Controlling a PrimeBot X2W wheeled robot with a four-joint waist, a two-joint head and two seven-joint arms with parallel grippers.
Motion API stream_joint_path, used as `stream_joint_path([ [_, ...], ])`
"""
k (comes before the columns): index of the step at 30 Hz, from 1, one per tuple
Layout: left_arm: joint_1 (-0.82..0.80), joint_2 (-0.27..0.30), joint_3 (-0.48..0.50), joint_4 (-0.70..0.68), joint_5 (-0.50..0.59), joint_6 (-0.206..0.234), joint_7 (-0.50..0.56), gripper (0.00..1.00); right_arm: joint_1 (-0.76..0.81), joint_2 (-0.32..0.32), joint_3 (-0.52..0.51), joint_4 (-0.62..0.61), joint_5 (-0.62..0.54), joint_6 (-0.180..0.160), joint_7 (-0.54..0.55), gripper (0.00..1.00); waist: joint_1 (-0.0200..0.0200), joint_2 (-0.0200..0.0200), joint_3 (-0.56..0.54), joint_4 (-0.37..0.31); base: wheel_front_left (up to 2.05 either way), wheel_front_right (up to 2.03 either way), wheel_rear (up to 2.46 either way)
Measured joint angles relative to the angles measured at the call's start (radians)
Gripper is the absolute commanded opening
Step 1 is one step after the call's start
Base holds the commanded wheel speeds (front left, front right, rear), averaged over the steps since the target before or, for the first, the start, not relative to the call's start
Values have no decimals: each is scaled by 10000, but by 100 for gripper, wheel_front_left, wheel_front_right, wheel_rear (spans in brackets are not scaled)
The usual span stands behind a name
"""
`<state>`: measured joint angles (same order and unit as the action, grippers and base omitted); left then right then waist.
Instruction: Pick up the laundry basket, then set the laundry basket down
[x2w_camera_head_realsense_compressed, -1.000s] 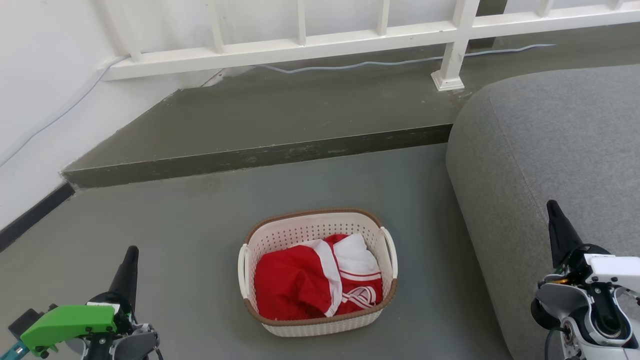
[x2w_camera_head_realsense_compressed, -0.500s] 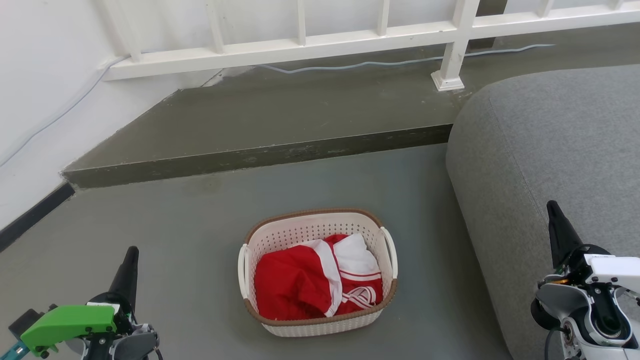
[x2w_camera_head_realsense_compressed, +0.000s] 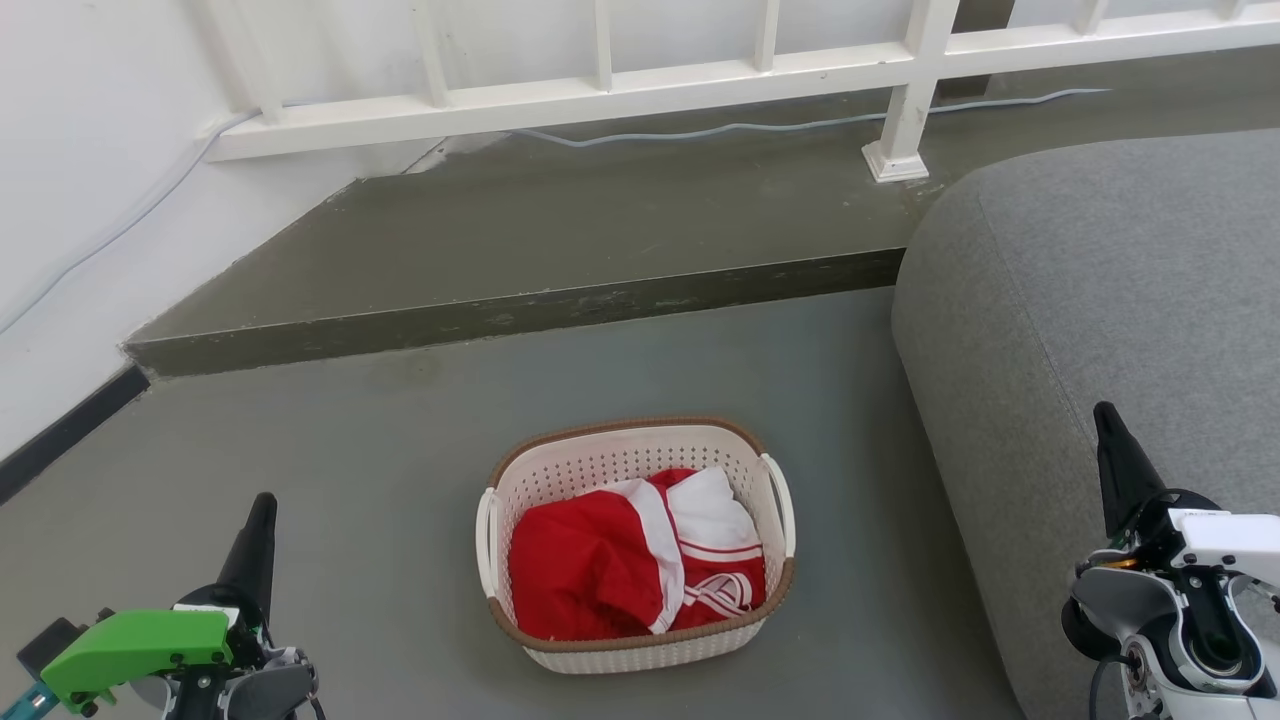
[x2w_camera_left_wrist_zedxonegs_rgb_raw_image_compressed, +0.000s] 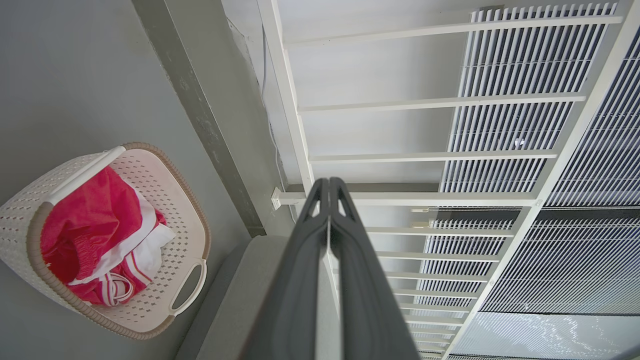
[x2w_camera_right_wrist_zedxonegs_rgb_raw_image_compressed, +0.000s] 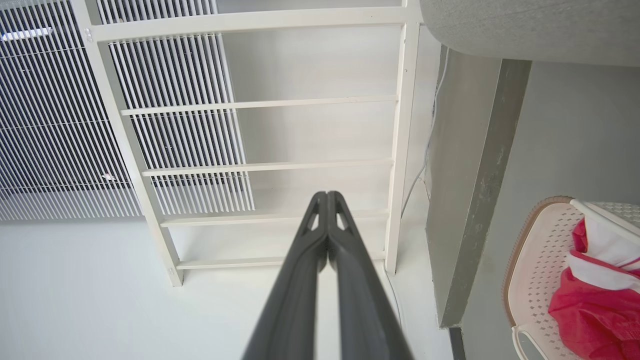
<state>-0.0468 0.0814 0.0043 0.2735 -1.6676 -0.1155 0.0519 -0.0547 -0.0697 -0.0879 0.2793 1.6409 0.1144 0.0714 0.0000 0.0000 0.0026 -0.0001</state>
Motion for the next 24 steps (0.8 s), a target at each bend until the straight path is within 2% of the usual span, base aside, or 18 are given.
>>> stream_joint_path([
  [24, -10, -2, 25, 36, 0, 0, 2, 0, -5, 25, -17, 21, -2, 15, 0, 0, 0, 0, -1, 0, 0, 0, 0],
])
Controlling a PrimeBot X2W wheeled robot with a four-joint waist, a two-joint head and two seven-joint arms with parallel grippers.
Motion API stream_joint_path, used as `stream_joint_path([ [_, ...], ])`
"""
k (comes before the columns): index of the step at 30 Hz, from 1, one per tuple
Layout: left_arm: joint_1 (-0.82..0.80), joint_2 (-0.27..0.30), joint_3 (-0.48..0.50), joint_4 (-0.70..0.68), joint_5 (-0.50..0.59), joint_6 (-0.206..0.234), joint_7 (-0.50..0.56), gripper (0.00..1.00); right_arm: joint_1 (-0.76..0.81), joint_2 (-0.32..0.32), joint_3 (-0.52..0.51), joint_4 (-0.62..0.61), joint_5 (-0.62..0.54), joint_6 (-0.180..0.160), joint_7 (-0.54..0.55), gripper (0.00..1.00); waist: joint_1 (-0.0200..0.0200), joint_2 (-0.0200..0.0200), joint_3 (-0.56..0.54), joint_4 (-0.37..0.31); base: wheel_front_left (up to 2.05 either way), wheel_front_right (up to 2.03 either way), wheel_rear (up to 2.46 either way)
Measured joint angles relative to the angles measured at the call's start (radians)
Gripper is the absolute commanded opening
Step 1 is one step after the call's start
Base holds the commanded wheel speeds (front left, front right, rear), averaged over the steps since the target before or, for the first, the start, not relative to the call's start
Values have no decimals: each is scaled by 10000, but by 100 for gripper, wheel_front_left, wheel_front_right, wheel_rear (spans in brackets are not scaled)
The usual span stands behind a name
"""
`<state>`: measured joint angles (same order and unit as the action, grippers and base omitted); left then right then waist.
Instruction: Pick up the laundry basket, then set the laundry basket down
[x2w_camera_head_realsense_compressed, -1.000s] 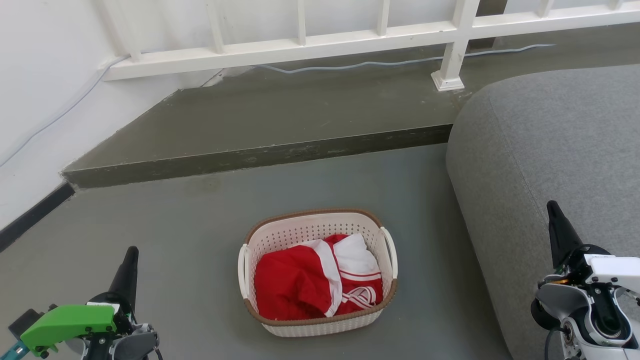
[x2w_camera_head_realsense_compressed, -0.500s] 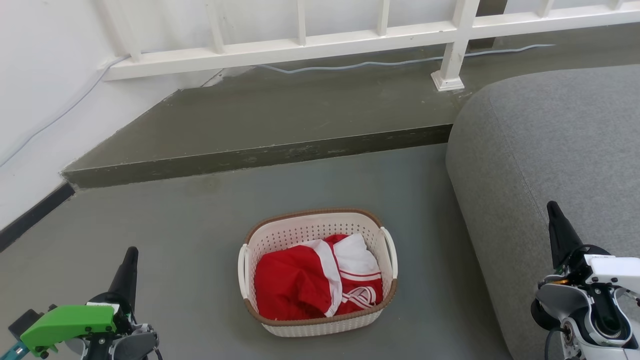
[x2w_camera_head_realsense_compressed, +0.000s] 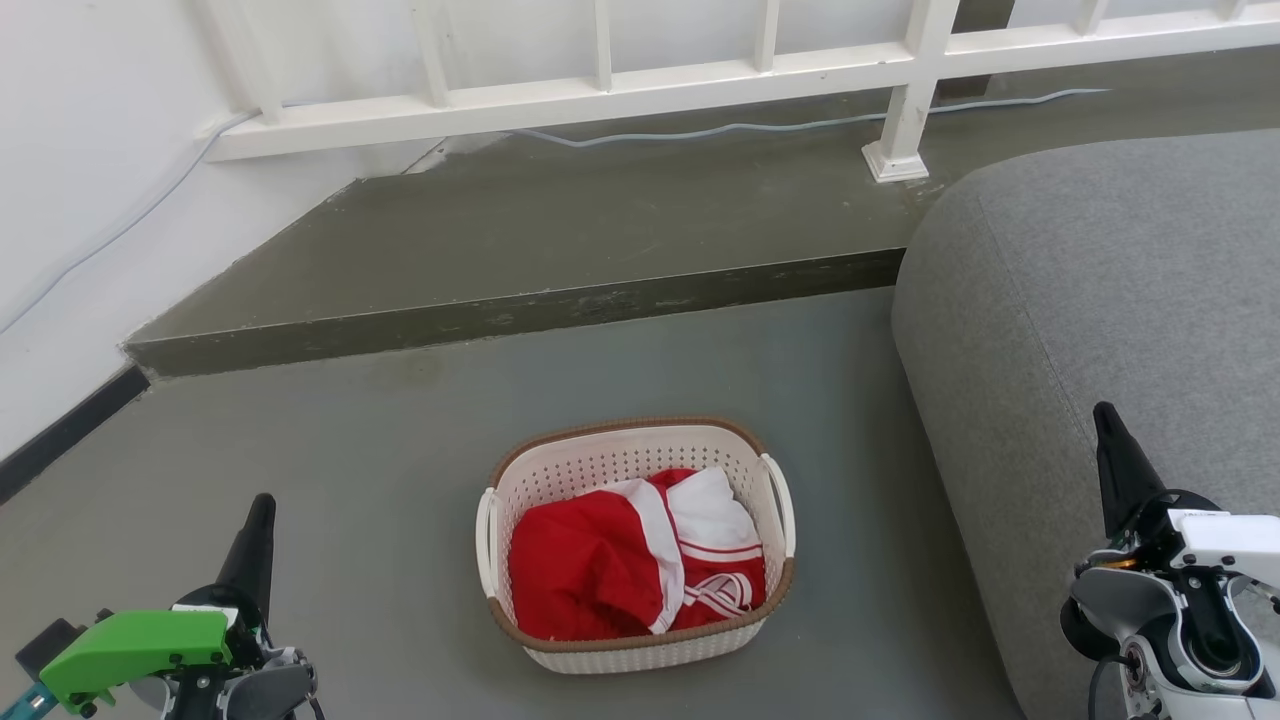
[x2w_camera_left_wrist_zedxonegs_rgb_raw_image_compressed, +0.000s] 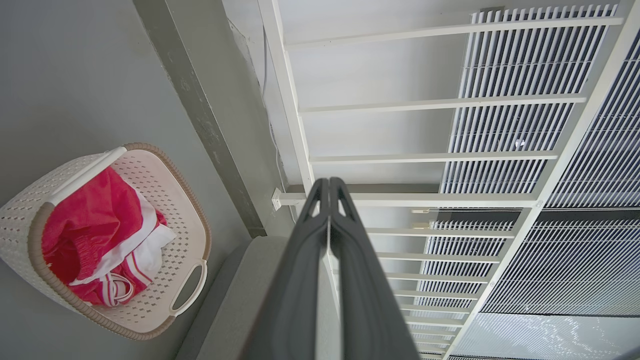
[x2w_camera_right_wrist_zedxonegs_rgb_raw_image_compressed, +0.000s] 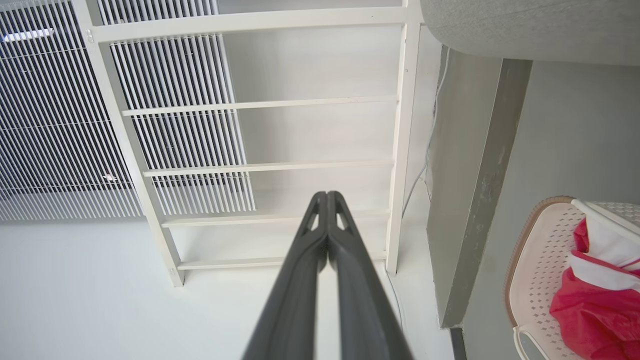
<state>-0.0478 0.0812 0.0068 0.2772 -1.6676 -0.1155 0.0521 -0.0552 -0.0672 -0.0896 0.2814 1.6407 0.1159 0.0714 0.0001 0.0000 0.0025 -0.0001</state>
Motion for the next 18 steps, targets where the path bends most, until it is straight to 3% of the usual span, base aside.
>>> stream_joint_path([
  [18, -43, -2, 17, 12, 2, -2, 12, 0, -23, 4, -6, 8, 0, 59, 12, 0, 0, 0, -1, 0, 0, 0, 0],
])
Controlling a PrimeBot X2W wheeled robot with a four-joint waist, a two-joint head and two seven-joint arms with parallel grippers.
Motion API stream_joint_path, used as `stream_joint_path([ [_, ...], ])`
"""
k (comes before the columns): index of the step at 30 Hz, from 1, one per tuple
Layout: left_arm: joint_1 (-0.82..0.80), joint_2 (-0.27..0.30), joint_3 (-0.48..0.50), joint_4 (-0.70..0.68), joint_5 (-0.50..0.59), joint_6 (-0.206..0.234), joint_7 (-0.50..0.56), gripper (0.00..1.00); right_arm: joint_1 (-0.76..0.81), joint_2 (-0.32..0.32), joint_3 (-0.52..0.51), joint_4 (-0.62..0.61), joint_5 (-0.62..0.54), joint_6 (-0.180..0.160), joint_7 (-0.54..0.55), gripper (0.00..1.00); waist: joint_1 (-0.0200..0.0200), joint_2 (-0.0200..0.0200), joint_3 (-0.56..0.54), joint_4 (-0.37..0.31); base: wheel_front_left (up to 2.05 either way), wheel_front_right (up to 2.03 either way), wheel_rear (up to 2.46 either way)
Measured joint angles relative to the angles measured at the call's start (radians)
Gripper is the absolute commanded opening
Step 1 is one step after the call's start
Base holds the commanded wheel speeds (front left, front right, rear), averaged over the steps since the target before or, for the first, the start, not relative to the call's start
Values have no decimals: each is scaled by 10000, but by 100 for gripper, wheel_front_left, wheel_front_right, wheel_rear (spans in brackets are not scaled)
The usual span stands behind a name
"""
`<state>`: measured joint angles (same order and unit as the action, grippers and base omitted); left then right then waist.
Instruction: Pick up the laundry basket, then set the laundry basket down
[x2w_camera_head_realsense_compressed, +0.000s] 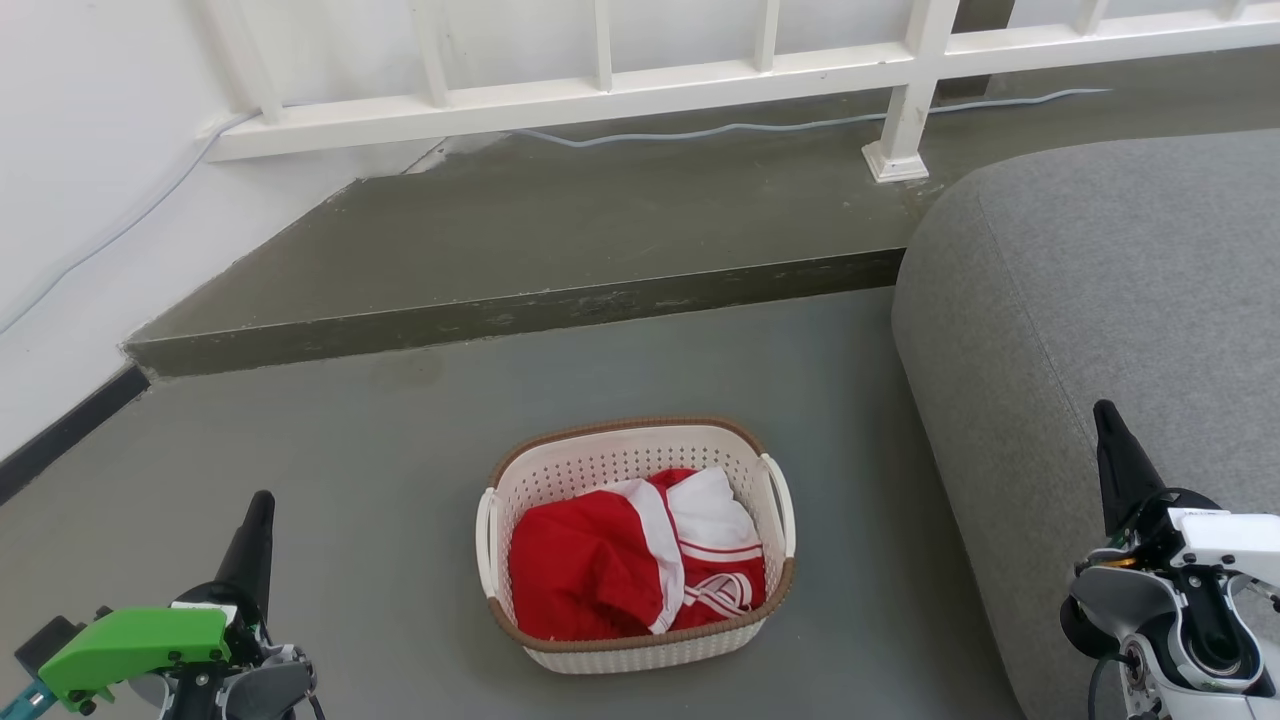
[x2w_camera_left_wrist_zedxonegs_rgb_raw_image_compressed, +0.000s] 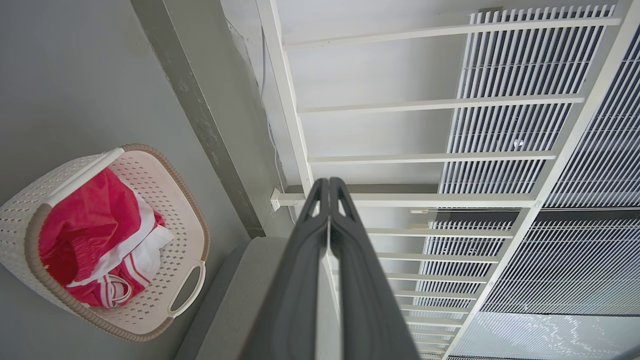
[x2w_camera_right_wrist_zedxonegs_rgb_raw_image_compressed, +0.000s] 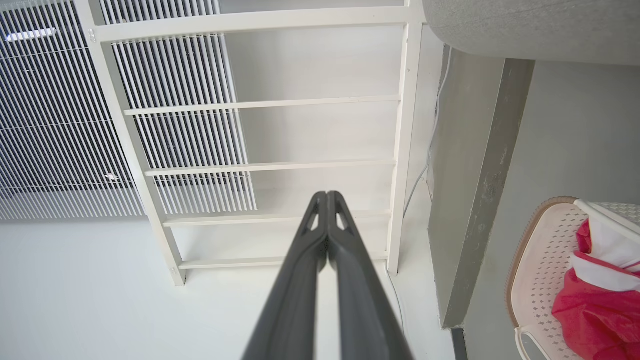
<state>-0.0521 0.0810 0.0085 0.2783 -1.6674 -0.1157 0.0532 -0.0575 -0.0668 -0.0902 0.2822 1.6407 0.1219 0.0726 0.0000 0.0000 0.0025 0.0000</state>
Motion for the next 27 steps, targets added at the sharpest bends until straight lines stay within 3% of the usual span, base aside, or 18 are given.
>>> stream_joint_path([
  [27, -9, -6, 23, 13, 0, -75, 2, 0, -6, 4, -17, -2, 0, 0, 2, 0, 0, 0, 0, 0, 0, 0, 0],
])
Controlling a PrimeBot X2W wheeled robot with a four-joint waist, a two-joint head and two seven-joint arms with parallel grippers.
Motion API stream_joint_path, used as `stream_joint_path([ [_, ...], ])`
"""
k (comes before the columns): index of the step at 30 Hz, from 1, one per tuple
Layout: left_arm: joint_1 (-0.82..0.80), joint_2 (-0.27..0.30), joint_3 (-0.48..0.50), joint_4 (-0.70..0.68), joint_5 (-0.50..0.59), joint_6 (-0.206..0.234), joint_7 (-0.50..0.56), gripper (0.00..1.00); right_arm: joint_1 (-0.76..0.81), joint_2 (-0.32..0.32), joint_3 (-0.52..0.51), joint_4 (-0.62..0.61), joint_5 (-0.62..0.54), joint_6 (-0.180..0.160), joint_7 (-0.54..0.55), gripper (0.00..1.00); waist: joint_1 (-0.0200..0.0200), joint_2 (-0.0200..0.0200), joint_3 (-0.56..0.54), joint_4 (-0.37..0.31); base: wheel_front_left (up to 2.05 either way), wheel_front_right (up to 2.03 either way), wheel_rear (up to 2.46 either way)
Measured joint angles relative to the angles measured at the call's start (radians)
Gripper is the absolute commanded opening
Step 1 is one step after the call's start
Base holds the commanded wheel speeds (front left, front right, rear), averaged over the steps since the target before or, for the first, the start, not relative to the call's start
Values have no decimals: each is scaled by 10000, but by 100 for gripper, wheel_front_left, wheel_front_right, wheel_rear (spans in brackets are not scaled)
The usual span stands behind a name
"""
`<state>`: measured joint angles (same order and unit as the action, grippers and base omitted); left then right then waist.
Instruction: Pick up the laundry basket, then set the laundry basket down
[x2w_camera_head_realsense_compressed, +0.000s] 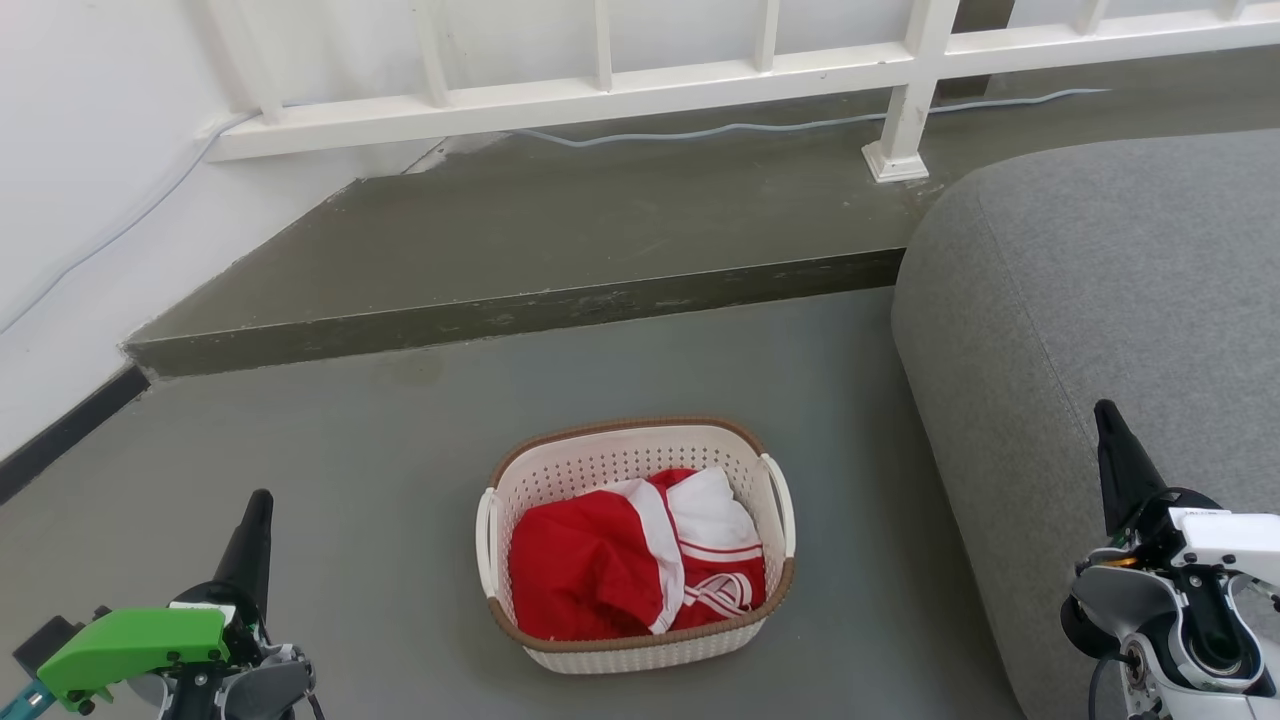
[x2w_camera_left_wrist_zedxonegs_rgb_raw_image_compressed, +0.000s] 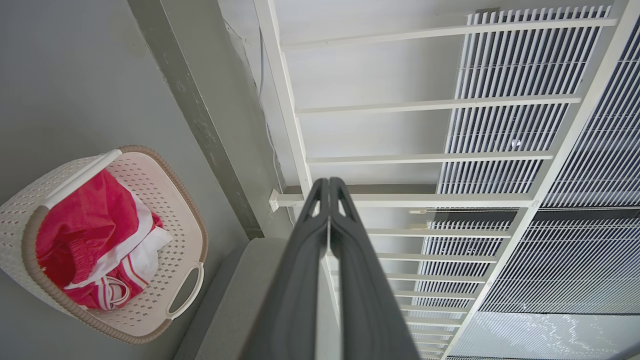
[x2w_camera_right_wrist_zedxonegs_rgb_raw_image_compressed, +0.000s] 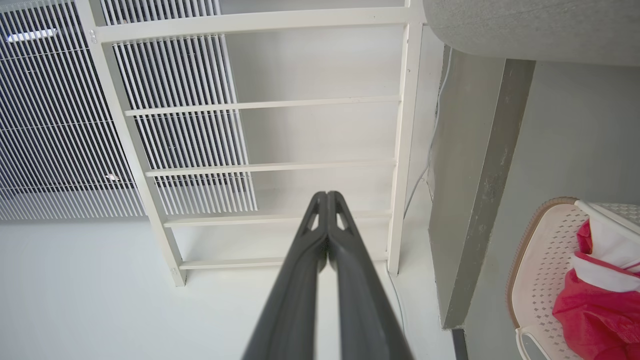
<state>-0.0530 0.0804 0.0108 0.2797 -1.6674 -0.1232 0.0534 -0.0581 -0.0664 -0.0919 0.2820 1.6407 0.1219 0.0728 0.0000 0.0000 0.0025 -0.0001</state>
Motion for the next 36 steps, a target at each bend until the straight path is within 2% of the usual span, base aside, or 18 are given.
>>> stream_joint_path([
  [36, -3, -8, 48, -13, 0, 0, 71, 0, -1, 13, -29, -8, 0, 0, 31, 0, 0, 0, 3, 1, 0, 0, 0],
])
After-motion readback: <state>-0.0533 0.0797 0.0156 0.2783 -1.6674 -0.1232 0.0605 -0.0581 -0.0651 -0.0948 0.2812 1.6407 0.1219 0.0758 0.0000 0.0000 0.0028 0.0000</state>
